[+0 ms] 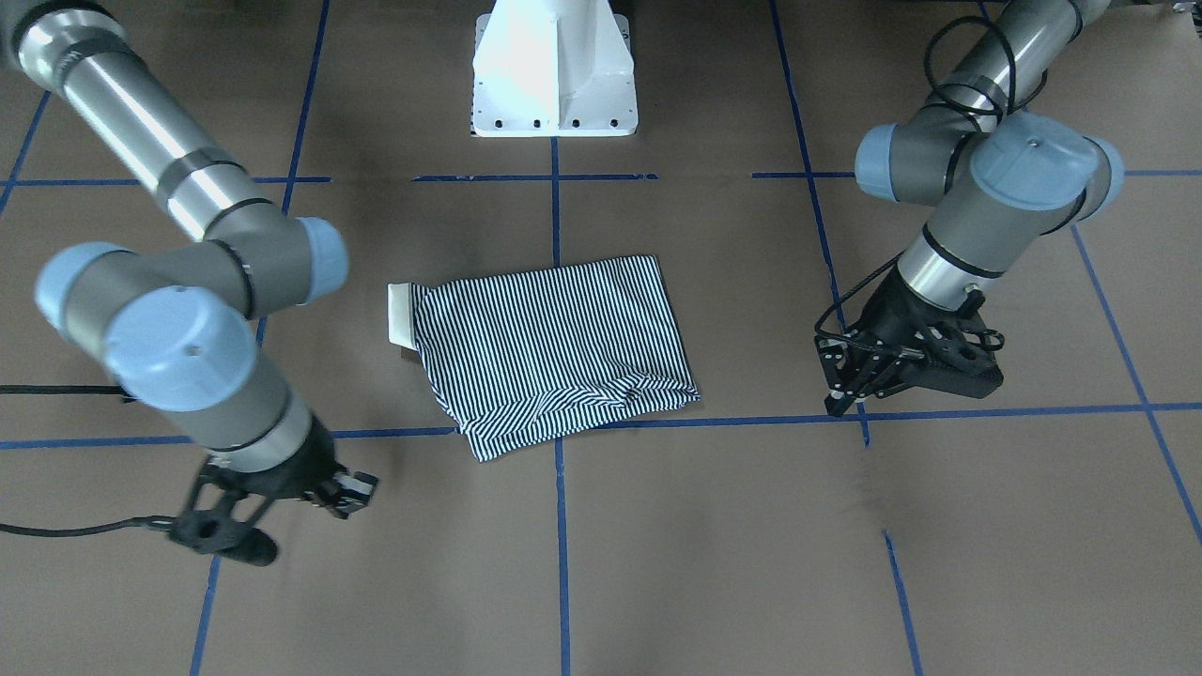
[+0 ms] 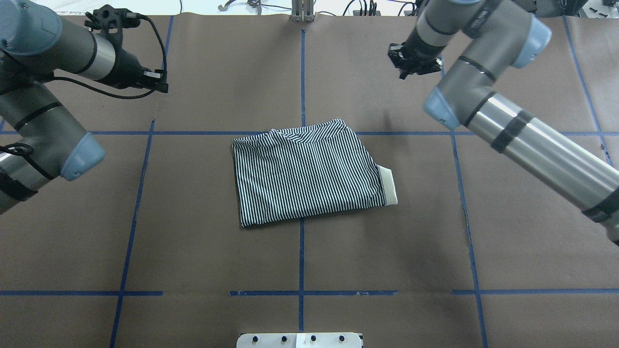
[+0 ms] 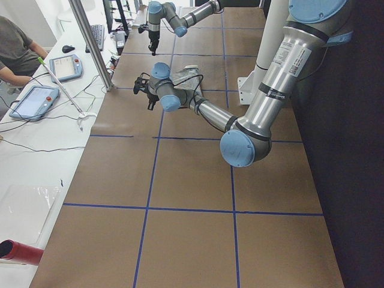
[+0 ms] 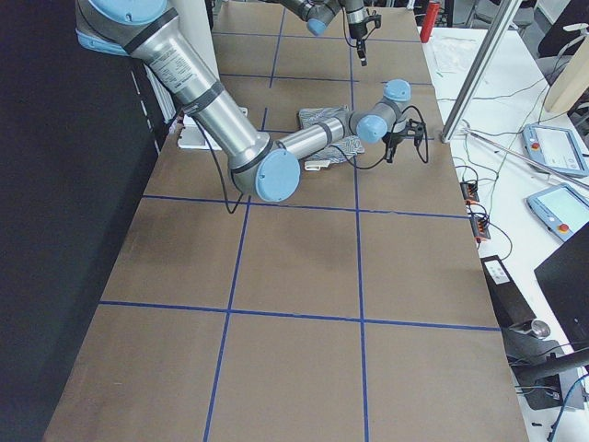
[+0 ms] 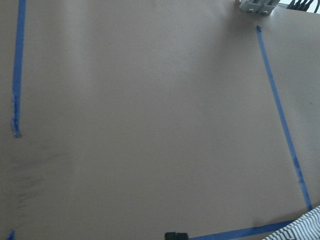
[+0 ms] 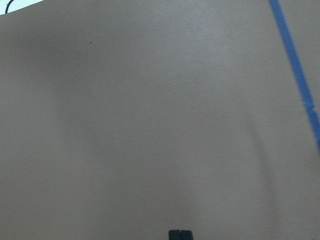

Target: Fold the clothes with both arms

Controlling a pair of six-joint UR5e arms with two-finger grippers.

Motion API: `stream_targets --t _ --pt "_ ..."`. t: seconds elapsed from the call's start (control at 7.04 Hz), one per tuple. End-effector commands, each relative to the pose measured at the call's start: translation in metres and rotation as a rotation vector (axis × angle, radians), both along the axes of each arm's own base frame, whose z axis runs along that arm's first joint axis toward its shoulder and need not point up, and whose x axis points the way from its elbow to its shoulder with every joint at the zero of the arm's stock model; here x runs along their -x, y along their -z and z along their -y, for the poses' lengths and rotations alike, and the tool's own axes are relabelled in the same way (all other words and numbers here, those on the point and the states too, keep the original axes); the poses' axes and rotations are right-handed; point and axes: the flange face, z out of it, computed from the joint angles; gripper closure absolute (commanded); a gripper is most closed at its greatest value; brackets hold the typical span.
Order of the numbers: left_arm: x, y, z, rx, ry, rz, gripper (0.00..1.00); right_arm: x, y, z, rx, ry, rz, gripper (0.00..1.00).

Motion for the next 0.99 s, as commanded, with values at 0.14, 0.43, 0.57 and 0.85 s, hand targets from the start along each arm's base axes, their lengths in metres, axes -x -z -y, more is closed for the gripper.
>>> stream_targets --t 0.14,0.43,0.57,0.85 --pt "0.165 -0.118 0.024 -0.123 -0.110 0.149 1.00 -0.251 -0.177 -0.065 -0.135 0.130 -0.028 1.00" --pt "0.265 -0.160 0.029 -0.101 -0.125 0.241 1.00 -0.337 -0.264 -0.113 -0.175 0.214 -0.105 1.00" --pt "0.315 -0.183 0.028 -0.059 -0.173 0.310 1.00 -0.361 -0.274 -0.119 -0.162 0.266 -0.126 0.57" --pt "0.362 -0.209 0.013 0.165 -0.178 0.317 0.01 -0.384 -0.284 -0.128 -0.150 0.379 -0.152 0.00"
